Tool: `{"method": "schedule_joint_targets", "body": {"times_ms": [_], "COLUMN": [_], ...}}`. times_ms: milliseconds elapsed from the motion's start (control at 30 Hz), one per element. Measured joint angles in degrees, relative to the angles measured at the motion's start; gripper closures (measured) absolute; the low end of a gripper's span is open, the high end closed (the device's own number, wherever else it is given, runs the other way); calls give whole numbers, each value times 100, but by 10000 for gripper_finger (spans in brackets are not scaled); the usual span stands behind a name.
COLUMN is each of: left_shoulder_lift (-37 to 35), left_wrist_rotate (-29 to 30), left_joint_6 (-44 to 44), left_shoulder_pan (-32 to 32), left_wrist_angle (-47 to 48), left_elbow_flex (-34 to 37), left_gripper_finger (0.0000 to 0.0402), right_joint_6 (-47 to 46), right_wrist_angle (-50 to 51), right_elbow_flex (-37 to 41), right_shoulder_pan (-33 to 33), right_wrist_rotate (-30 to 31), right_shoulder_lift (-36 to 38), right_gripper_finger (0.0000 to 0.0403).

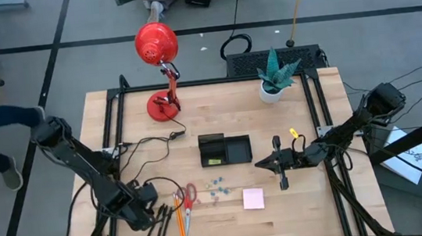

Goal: Pick and place office supplies into organizer
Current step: Put the black pen into the desk organizer

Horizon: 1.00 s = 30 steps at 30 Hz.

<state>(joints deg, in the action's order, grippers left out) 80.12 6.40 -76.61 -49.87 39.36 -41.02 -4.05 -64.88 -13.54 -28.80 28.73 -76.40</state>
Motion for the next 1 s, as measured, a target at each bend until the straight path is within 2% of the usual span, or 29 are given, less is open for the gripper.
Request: {"method": "schedule_joint_targets", "body": {"times_ms": [100,300,567,733,1000], "left_shoulder_lift": [265,749,809,818,819], "left_wrist_rotate": [-160,-290,-293,-299,-335], "left_joint_6": [18,36,177,426,818], "left_shoulder_pan": [0,0,0,63,177], "left_wrist_angle": [7,88,106,104,103], "left_elbow_flex": [35,14,16,23,32], "left_gripper_finger": [127,133,159,202,300], "right_joint_6": [0,-25,-26,-28,-27], "right_wrist_angle": [2,0,1,0,-2], "right_elbow_flex": [0,0,0,0,0], "right_shoulder_pan": [0,0,0,0,0], "right_wrist_rotate": [0,0,2,1,2], "right_shoulder_lift": [0,0,-1,-1,-1], "right_gripper_finger": [399,399,399,399,399]}}
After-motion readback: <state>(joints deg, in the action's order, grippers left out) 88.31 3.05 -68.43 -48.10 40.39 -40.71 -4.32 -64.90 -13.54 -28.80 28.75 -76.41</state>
